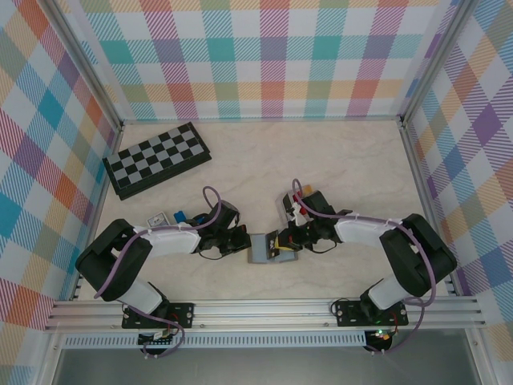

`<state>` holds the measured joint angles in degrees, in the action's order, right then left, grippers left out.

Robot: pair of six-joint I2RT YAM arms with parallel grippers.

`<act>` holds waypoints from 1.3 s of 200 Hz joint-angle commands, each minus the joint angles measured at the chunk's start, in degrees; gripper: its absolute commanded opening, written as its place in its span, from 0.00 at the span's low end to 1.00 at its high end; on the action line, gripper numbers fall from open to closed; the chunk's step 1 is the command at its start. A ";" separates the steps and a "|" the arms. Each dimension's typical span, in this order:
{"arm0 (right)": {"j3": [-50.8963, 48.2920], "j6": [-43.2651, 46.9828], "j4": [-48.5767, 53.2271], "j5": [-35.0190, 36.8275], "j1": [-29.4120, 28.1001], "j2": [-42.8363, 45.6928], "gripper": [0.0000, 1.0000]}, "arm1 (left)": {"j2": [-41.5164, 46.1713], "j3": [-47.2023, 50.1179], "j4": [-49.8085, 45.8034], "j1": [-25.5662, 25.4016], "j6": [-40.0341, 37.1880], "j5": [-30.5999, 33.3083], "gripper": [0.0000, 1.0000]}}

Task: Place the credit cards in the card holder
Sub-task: Insert the credit card into the card slot.

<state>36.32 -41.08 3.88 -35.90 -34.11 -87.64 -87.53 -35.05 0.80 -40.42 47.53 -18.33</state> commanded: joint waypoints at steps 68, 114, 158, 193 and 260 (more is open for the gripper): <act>3.13 1.47 1.43 -4.81 0.23 -5.09 0.00 | -0.55 0.51 -0.57 -0.70 0.16 0.93 0.00; 4.70 6.17 9.52 -3.47 0.44 -2.56 0.00 | -0.11 0.38 -1.74 -0.67 -0.31 1.63 0.00; 3.45 6.36 9.21 -3.90 0.53 -2.01 0.00 | -0.86 0.07 -0.91 -0.71 -0.42 0.99 0.00; 2.99 3.72 5.26 -5.05 -0.26 -3.16 0.00 | -1.08 0.43 1.07 -0.68 0.24 -0.31 0.00; 5.56 1.99 6.58 2.46 -2.25 -3.58 0.09 | -1.42 -0.47 -0.52 -0.66 -2.22 -2.17 0.00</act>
<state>40.64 -37.71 9.15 -36.23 -35.64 -90.96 -87.81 -35.07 1.26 -40.42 46.65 -18.94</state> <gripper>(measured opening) 0.055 0.037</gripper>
